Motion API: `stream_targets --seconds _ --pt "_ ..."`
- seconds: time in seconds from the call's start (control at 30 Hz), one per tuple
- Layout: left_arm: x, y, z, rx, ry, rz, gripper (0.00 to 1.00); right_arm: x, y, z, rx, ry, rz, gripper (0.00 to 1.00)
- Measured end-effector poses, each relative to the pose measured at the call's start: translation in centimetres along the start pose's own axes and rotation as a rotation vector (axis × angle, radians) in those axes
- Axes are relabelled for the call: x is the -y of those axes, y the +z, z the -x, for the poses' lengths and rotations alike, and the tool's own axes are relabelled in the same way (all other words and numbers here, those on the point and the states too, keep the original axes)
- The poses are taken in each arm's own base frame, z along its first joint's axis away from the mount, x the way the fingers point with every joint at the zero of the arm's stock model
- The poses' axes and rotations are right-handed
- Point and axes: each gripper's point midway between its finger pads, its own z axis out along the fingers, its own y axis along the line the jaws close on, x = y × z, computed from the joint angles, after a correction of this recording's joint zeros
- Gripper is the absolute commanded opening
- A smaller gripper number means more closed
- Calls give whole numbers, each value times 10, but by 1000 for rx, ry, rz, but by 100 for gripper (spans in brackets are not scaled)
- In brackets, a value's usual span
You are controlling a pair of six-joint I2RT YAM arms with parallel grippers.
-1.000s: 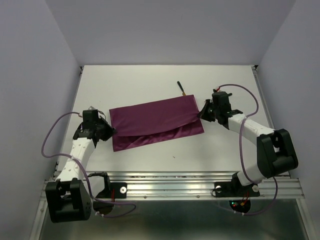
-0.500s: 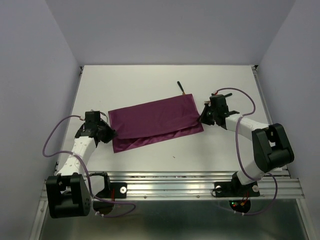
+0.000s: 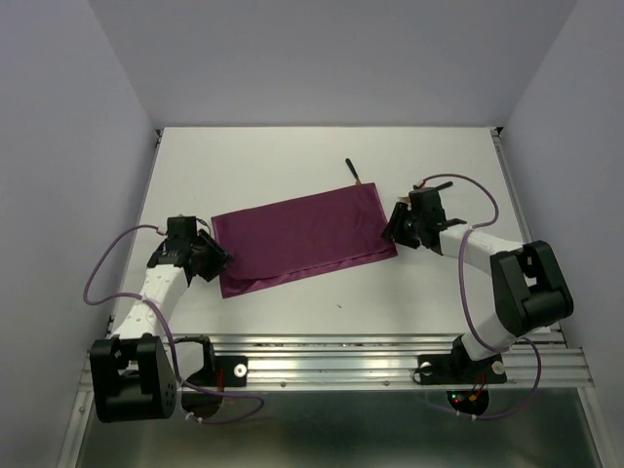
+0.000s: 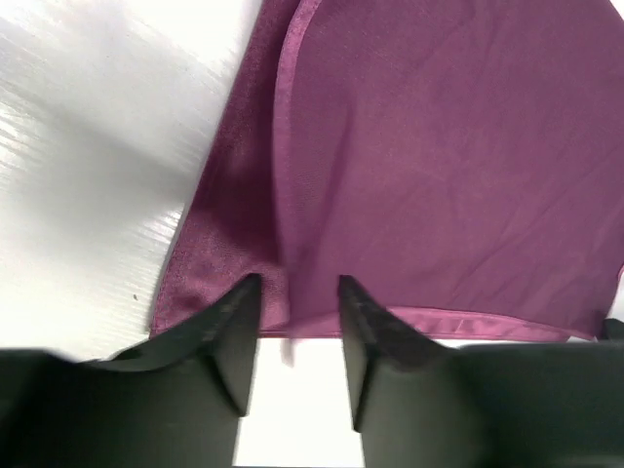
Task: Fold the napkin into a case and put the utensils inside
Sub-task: Fold and flatten the napkin at the center of the board, then move the rectangle-folded napkin to the center of the board.
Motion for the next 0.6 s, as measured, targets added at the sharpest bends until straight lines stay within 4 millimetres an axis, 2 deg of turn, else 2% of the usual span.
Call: stream_targets --seconds 0.07,0.17,0.33,0.47,0.6 --pt "0 0 0 0 0 0 64 3 0 0 3 -5 -17 65" --pt "-2 -2 -1 0 5 9 64 8 -3 1 7 -15 -38 65" --pt "8 -13 18 52 37 7 63 12 -15 9 41 -41 -72 62" --pt "18 -15 32 89 57 -9 55 9 -21 18 68 -53 -69 49" --pt "12 2 29 54 64 32 49 3 -22 12 60 -88 -78 38"
